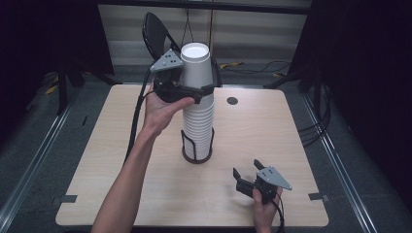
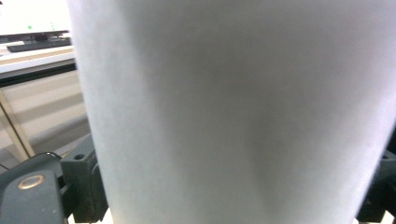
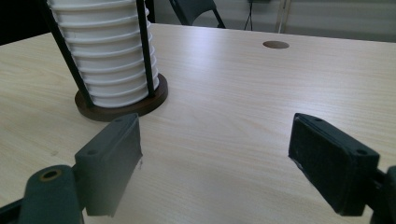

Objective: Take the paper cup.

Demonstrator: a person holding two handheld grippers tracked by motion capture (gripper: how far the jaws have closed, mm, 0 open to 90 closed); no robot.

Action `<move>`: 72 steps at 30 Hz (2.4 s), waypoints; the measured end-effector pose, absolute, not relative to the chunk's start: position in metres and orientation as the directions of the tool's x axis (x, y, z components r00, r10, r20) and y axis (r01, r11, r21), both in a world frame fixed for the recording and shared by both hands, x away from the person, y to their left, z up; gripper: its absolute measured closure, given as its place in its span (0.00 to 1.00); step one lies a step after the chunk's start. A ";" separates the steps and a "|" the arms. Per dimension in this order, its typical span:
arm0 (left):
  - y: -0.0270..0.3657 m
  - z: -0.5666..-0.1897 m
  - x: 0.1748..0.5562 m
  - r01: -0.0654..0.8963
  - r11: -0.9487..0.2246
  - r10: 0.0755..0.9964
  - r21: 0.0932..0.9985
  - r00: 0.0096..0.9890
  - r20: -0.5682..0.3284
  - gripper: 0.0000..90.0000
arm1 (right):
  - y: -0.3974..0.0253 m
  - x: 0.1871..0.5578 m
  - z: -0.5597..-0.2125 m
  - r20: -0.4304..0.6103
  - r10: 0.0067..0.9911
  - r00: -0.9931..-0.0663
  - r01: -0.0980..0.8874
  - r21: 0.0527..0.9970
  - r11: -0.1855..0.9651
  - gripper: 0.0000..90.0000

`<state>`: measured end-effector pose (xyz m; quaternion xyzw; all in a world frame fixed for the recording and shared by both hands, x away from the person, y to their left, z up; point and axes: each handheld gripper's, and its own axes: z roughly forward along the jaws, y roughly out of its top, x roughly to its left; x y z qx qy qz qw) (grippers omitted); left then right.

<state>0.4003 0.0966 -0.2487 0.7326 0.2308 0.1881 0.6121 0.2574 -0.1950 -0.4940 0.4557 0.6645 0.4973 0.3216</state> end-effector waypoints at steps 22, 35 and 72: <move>0.101 -0.229 0.397 0.080 -0.083 0.582 0.993 0.813 -0.017 0.12 | -0.195 0.258 -0.494 0.028 0.925 -0.379 0.286 0.954 0.089 0.18; 0.107 -0.212 0.394 0.029 -0.051 0.602 0.998 0.799 0.008 0.13 | -0.195 0.258 -0.494 0.029 0.924 -0.382 0.288 0.954 0.089 0.18; 0.150 -0.209 0.380 0.036 0.080 0.624 0.996 0.778 -0.078 0.13 | -0.195 0.258 -0.494 0.025 0.924 -0.381 0.290 0.952 0.094 0.19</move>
